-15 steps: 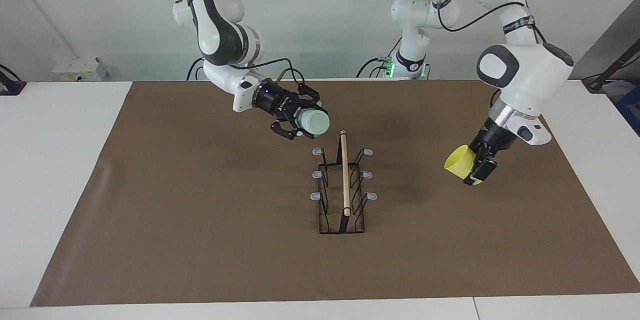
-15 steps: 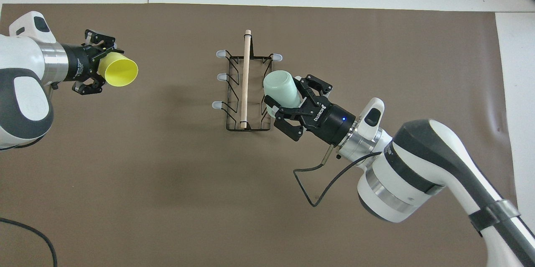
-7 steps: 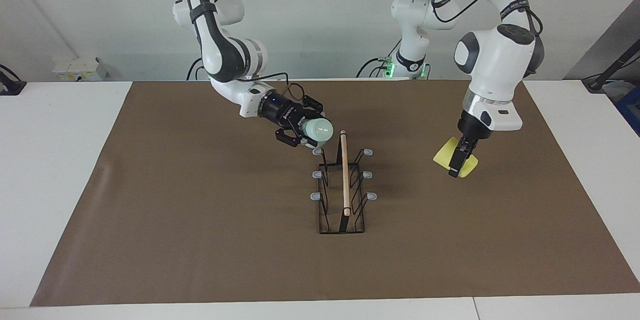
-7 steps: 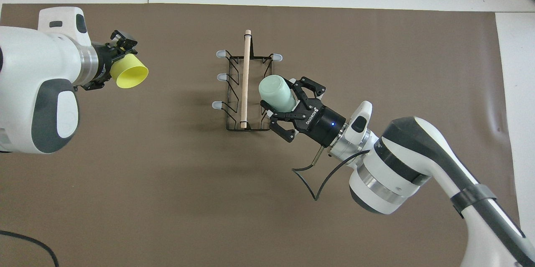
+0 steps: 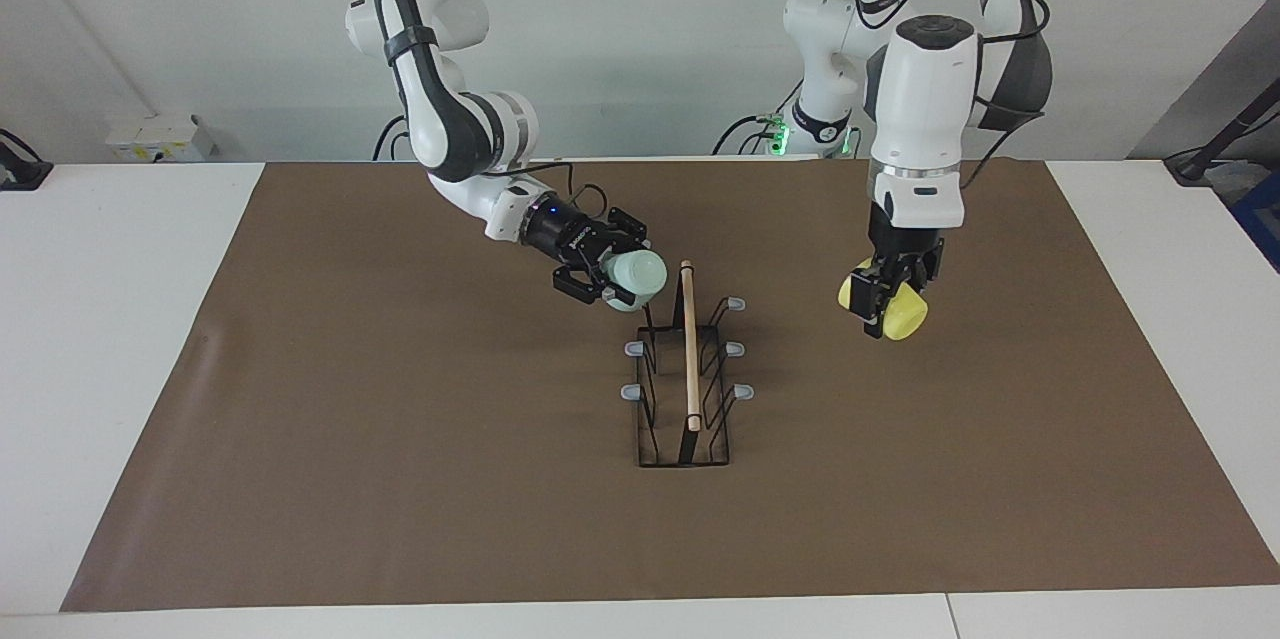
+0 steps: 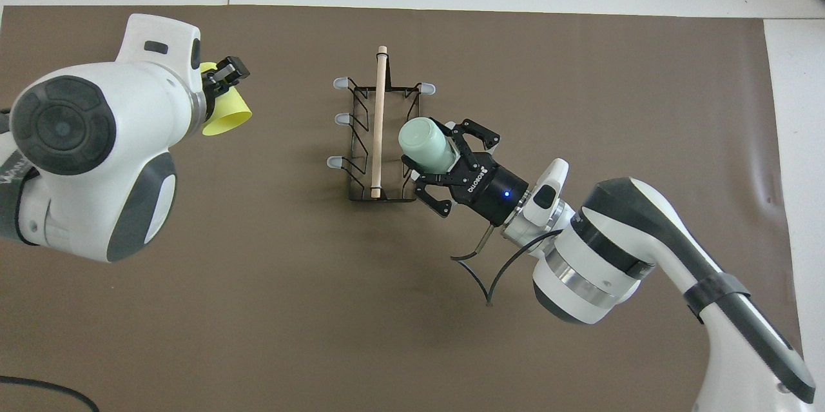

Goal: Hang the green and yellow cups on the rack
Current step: 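Hang the green cup on a rack peg while the left gripper approaches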

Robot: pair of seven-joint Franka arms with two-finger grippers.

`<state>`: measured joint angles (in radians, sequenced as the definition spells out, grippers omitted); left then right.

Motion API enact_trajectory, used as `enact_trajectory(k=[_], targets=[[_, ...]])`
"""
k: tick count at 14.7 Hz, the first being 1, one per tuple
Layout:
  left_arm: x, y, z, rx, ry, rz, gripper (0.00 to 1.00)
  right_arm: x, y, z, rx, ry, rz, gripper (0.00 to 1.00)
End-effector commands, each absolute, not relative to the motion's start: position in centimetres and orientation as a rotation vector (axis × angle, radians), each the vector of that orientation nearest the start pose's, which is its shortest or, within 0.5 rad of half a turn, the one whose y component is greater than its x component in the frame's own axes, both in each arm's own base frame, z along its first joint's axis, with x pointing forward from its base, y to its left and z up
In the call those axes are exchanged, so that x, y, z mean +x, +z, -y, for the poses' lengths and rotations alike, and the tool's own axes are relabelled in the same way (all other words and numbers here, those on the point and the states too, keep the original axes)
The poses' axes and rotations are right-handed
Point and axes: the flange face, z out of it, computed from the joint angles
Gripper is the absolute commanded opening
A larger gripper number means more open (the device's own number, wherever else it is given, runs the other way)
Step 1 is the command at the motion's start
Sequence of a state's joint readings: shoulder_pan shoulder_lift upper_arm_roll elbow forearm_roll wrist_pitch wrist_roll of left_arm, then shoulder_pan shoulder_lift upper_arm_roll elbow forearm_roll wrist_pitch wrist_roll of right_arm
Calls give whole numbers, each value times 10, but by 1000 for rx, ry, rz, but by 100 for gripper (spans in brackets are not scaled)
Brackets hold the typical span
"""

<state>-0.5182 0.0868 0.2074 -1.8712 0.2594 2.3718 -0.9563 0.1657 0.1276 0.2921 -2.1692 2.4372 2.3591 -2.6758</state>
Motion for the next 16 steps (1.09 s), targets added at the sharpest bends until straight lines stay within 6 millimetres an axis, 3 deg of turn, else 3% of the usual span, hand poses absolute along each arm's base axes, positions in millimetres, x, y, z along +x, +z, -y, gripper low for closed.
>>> enact_trajectory(k=[1, 6, 12, 16], targets=[[565, 502, 210, -2946, -925, 639, 0, 512, 368, -271, -1689, -1676, 862, 0], [545, 489, 244, -2830, -1094, 597, 0, 513, 366, -280, -1736, -1657, 868, 0], [512, 457, 278, -2753, -1345, 825, 0, 516, 344, -283, -1770, -1641, 908, 0], [492, 450, 291, -2712, -1389, 966, 0, 517, 336, -285, -1774, -1640, 924, 0]])
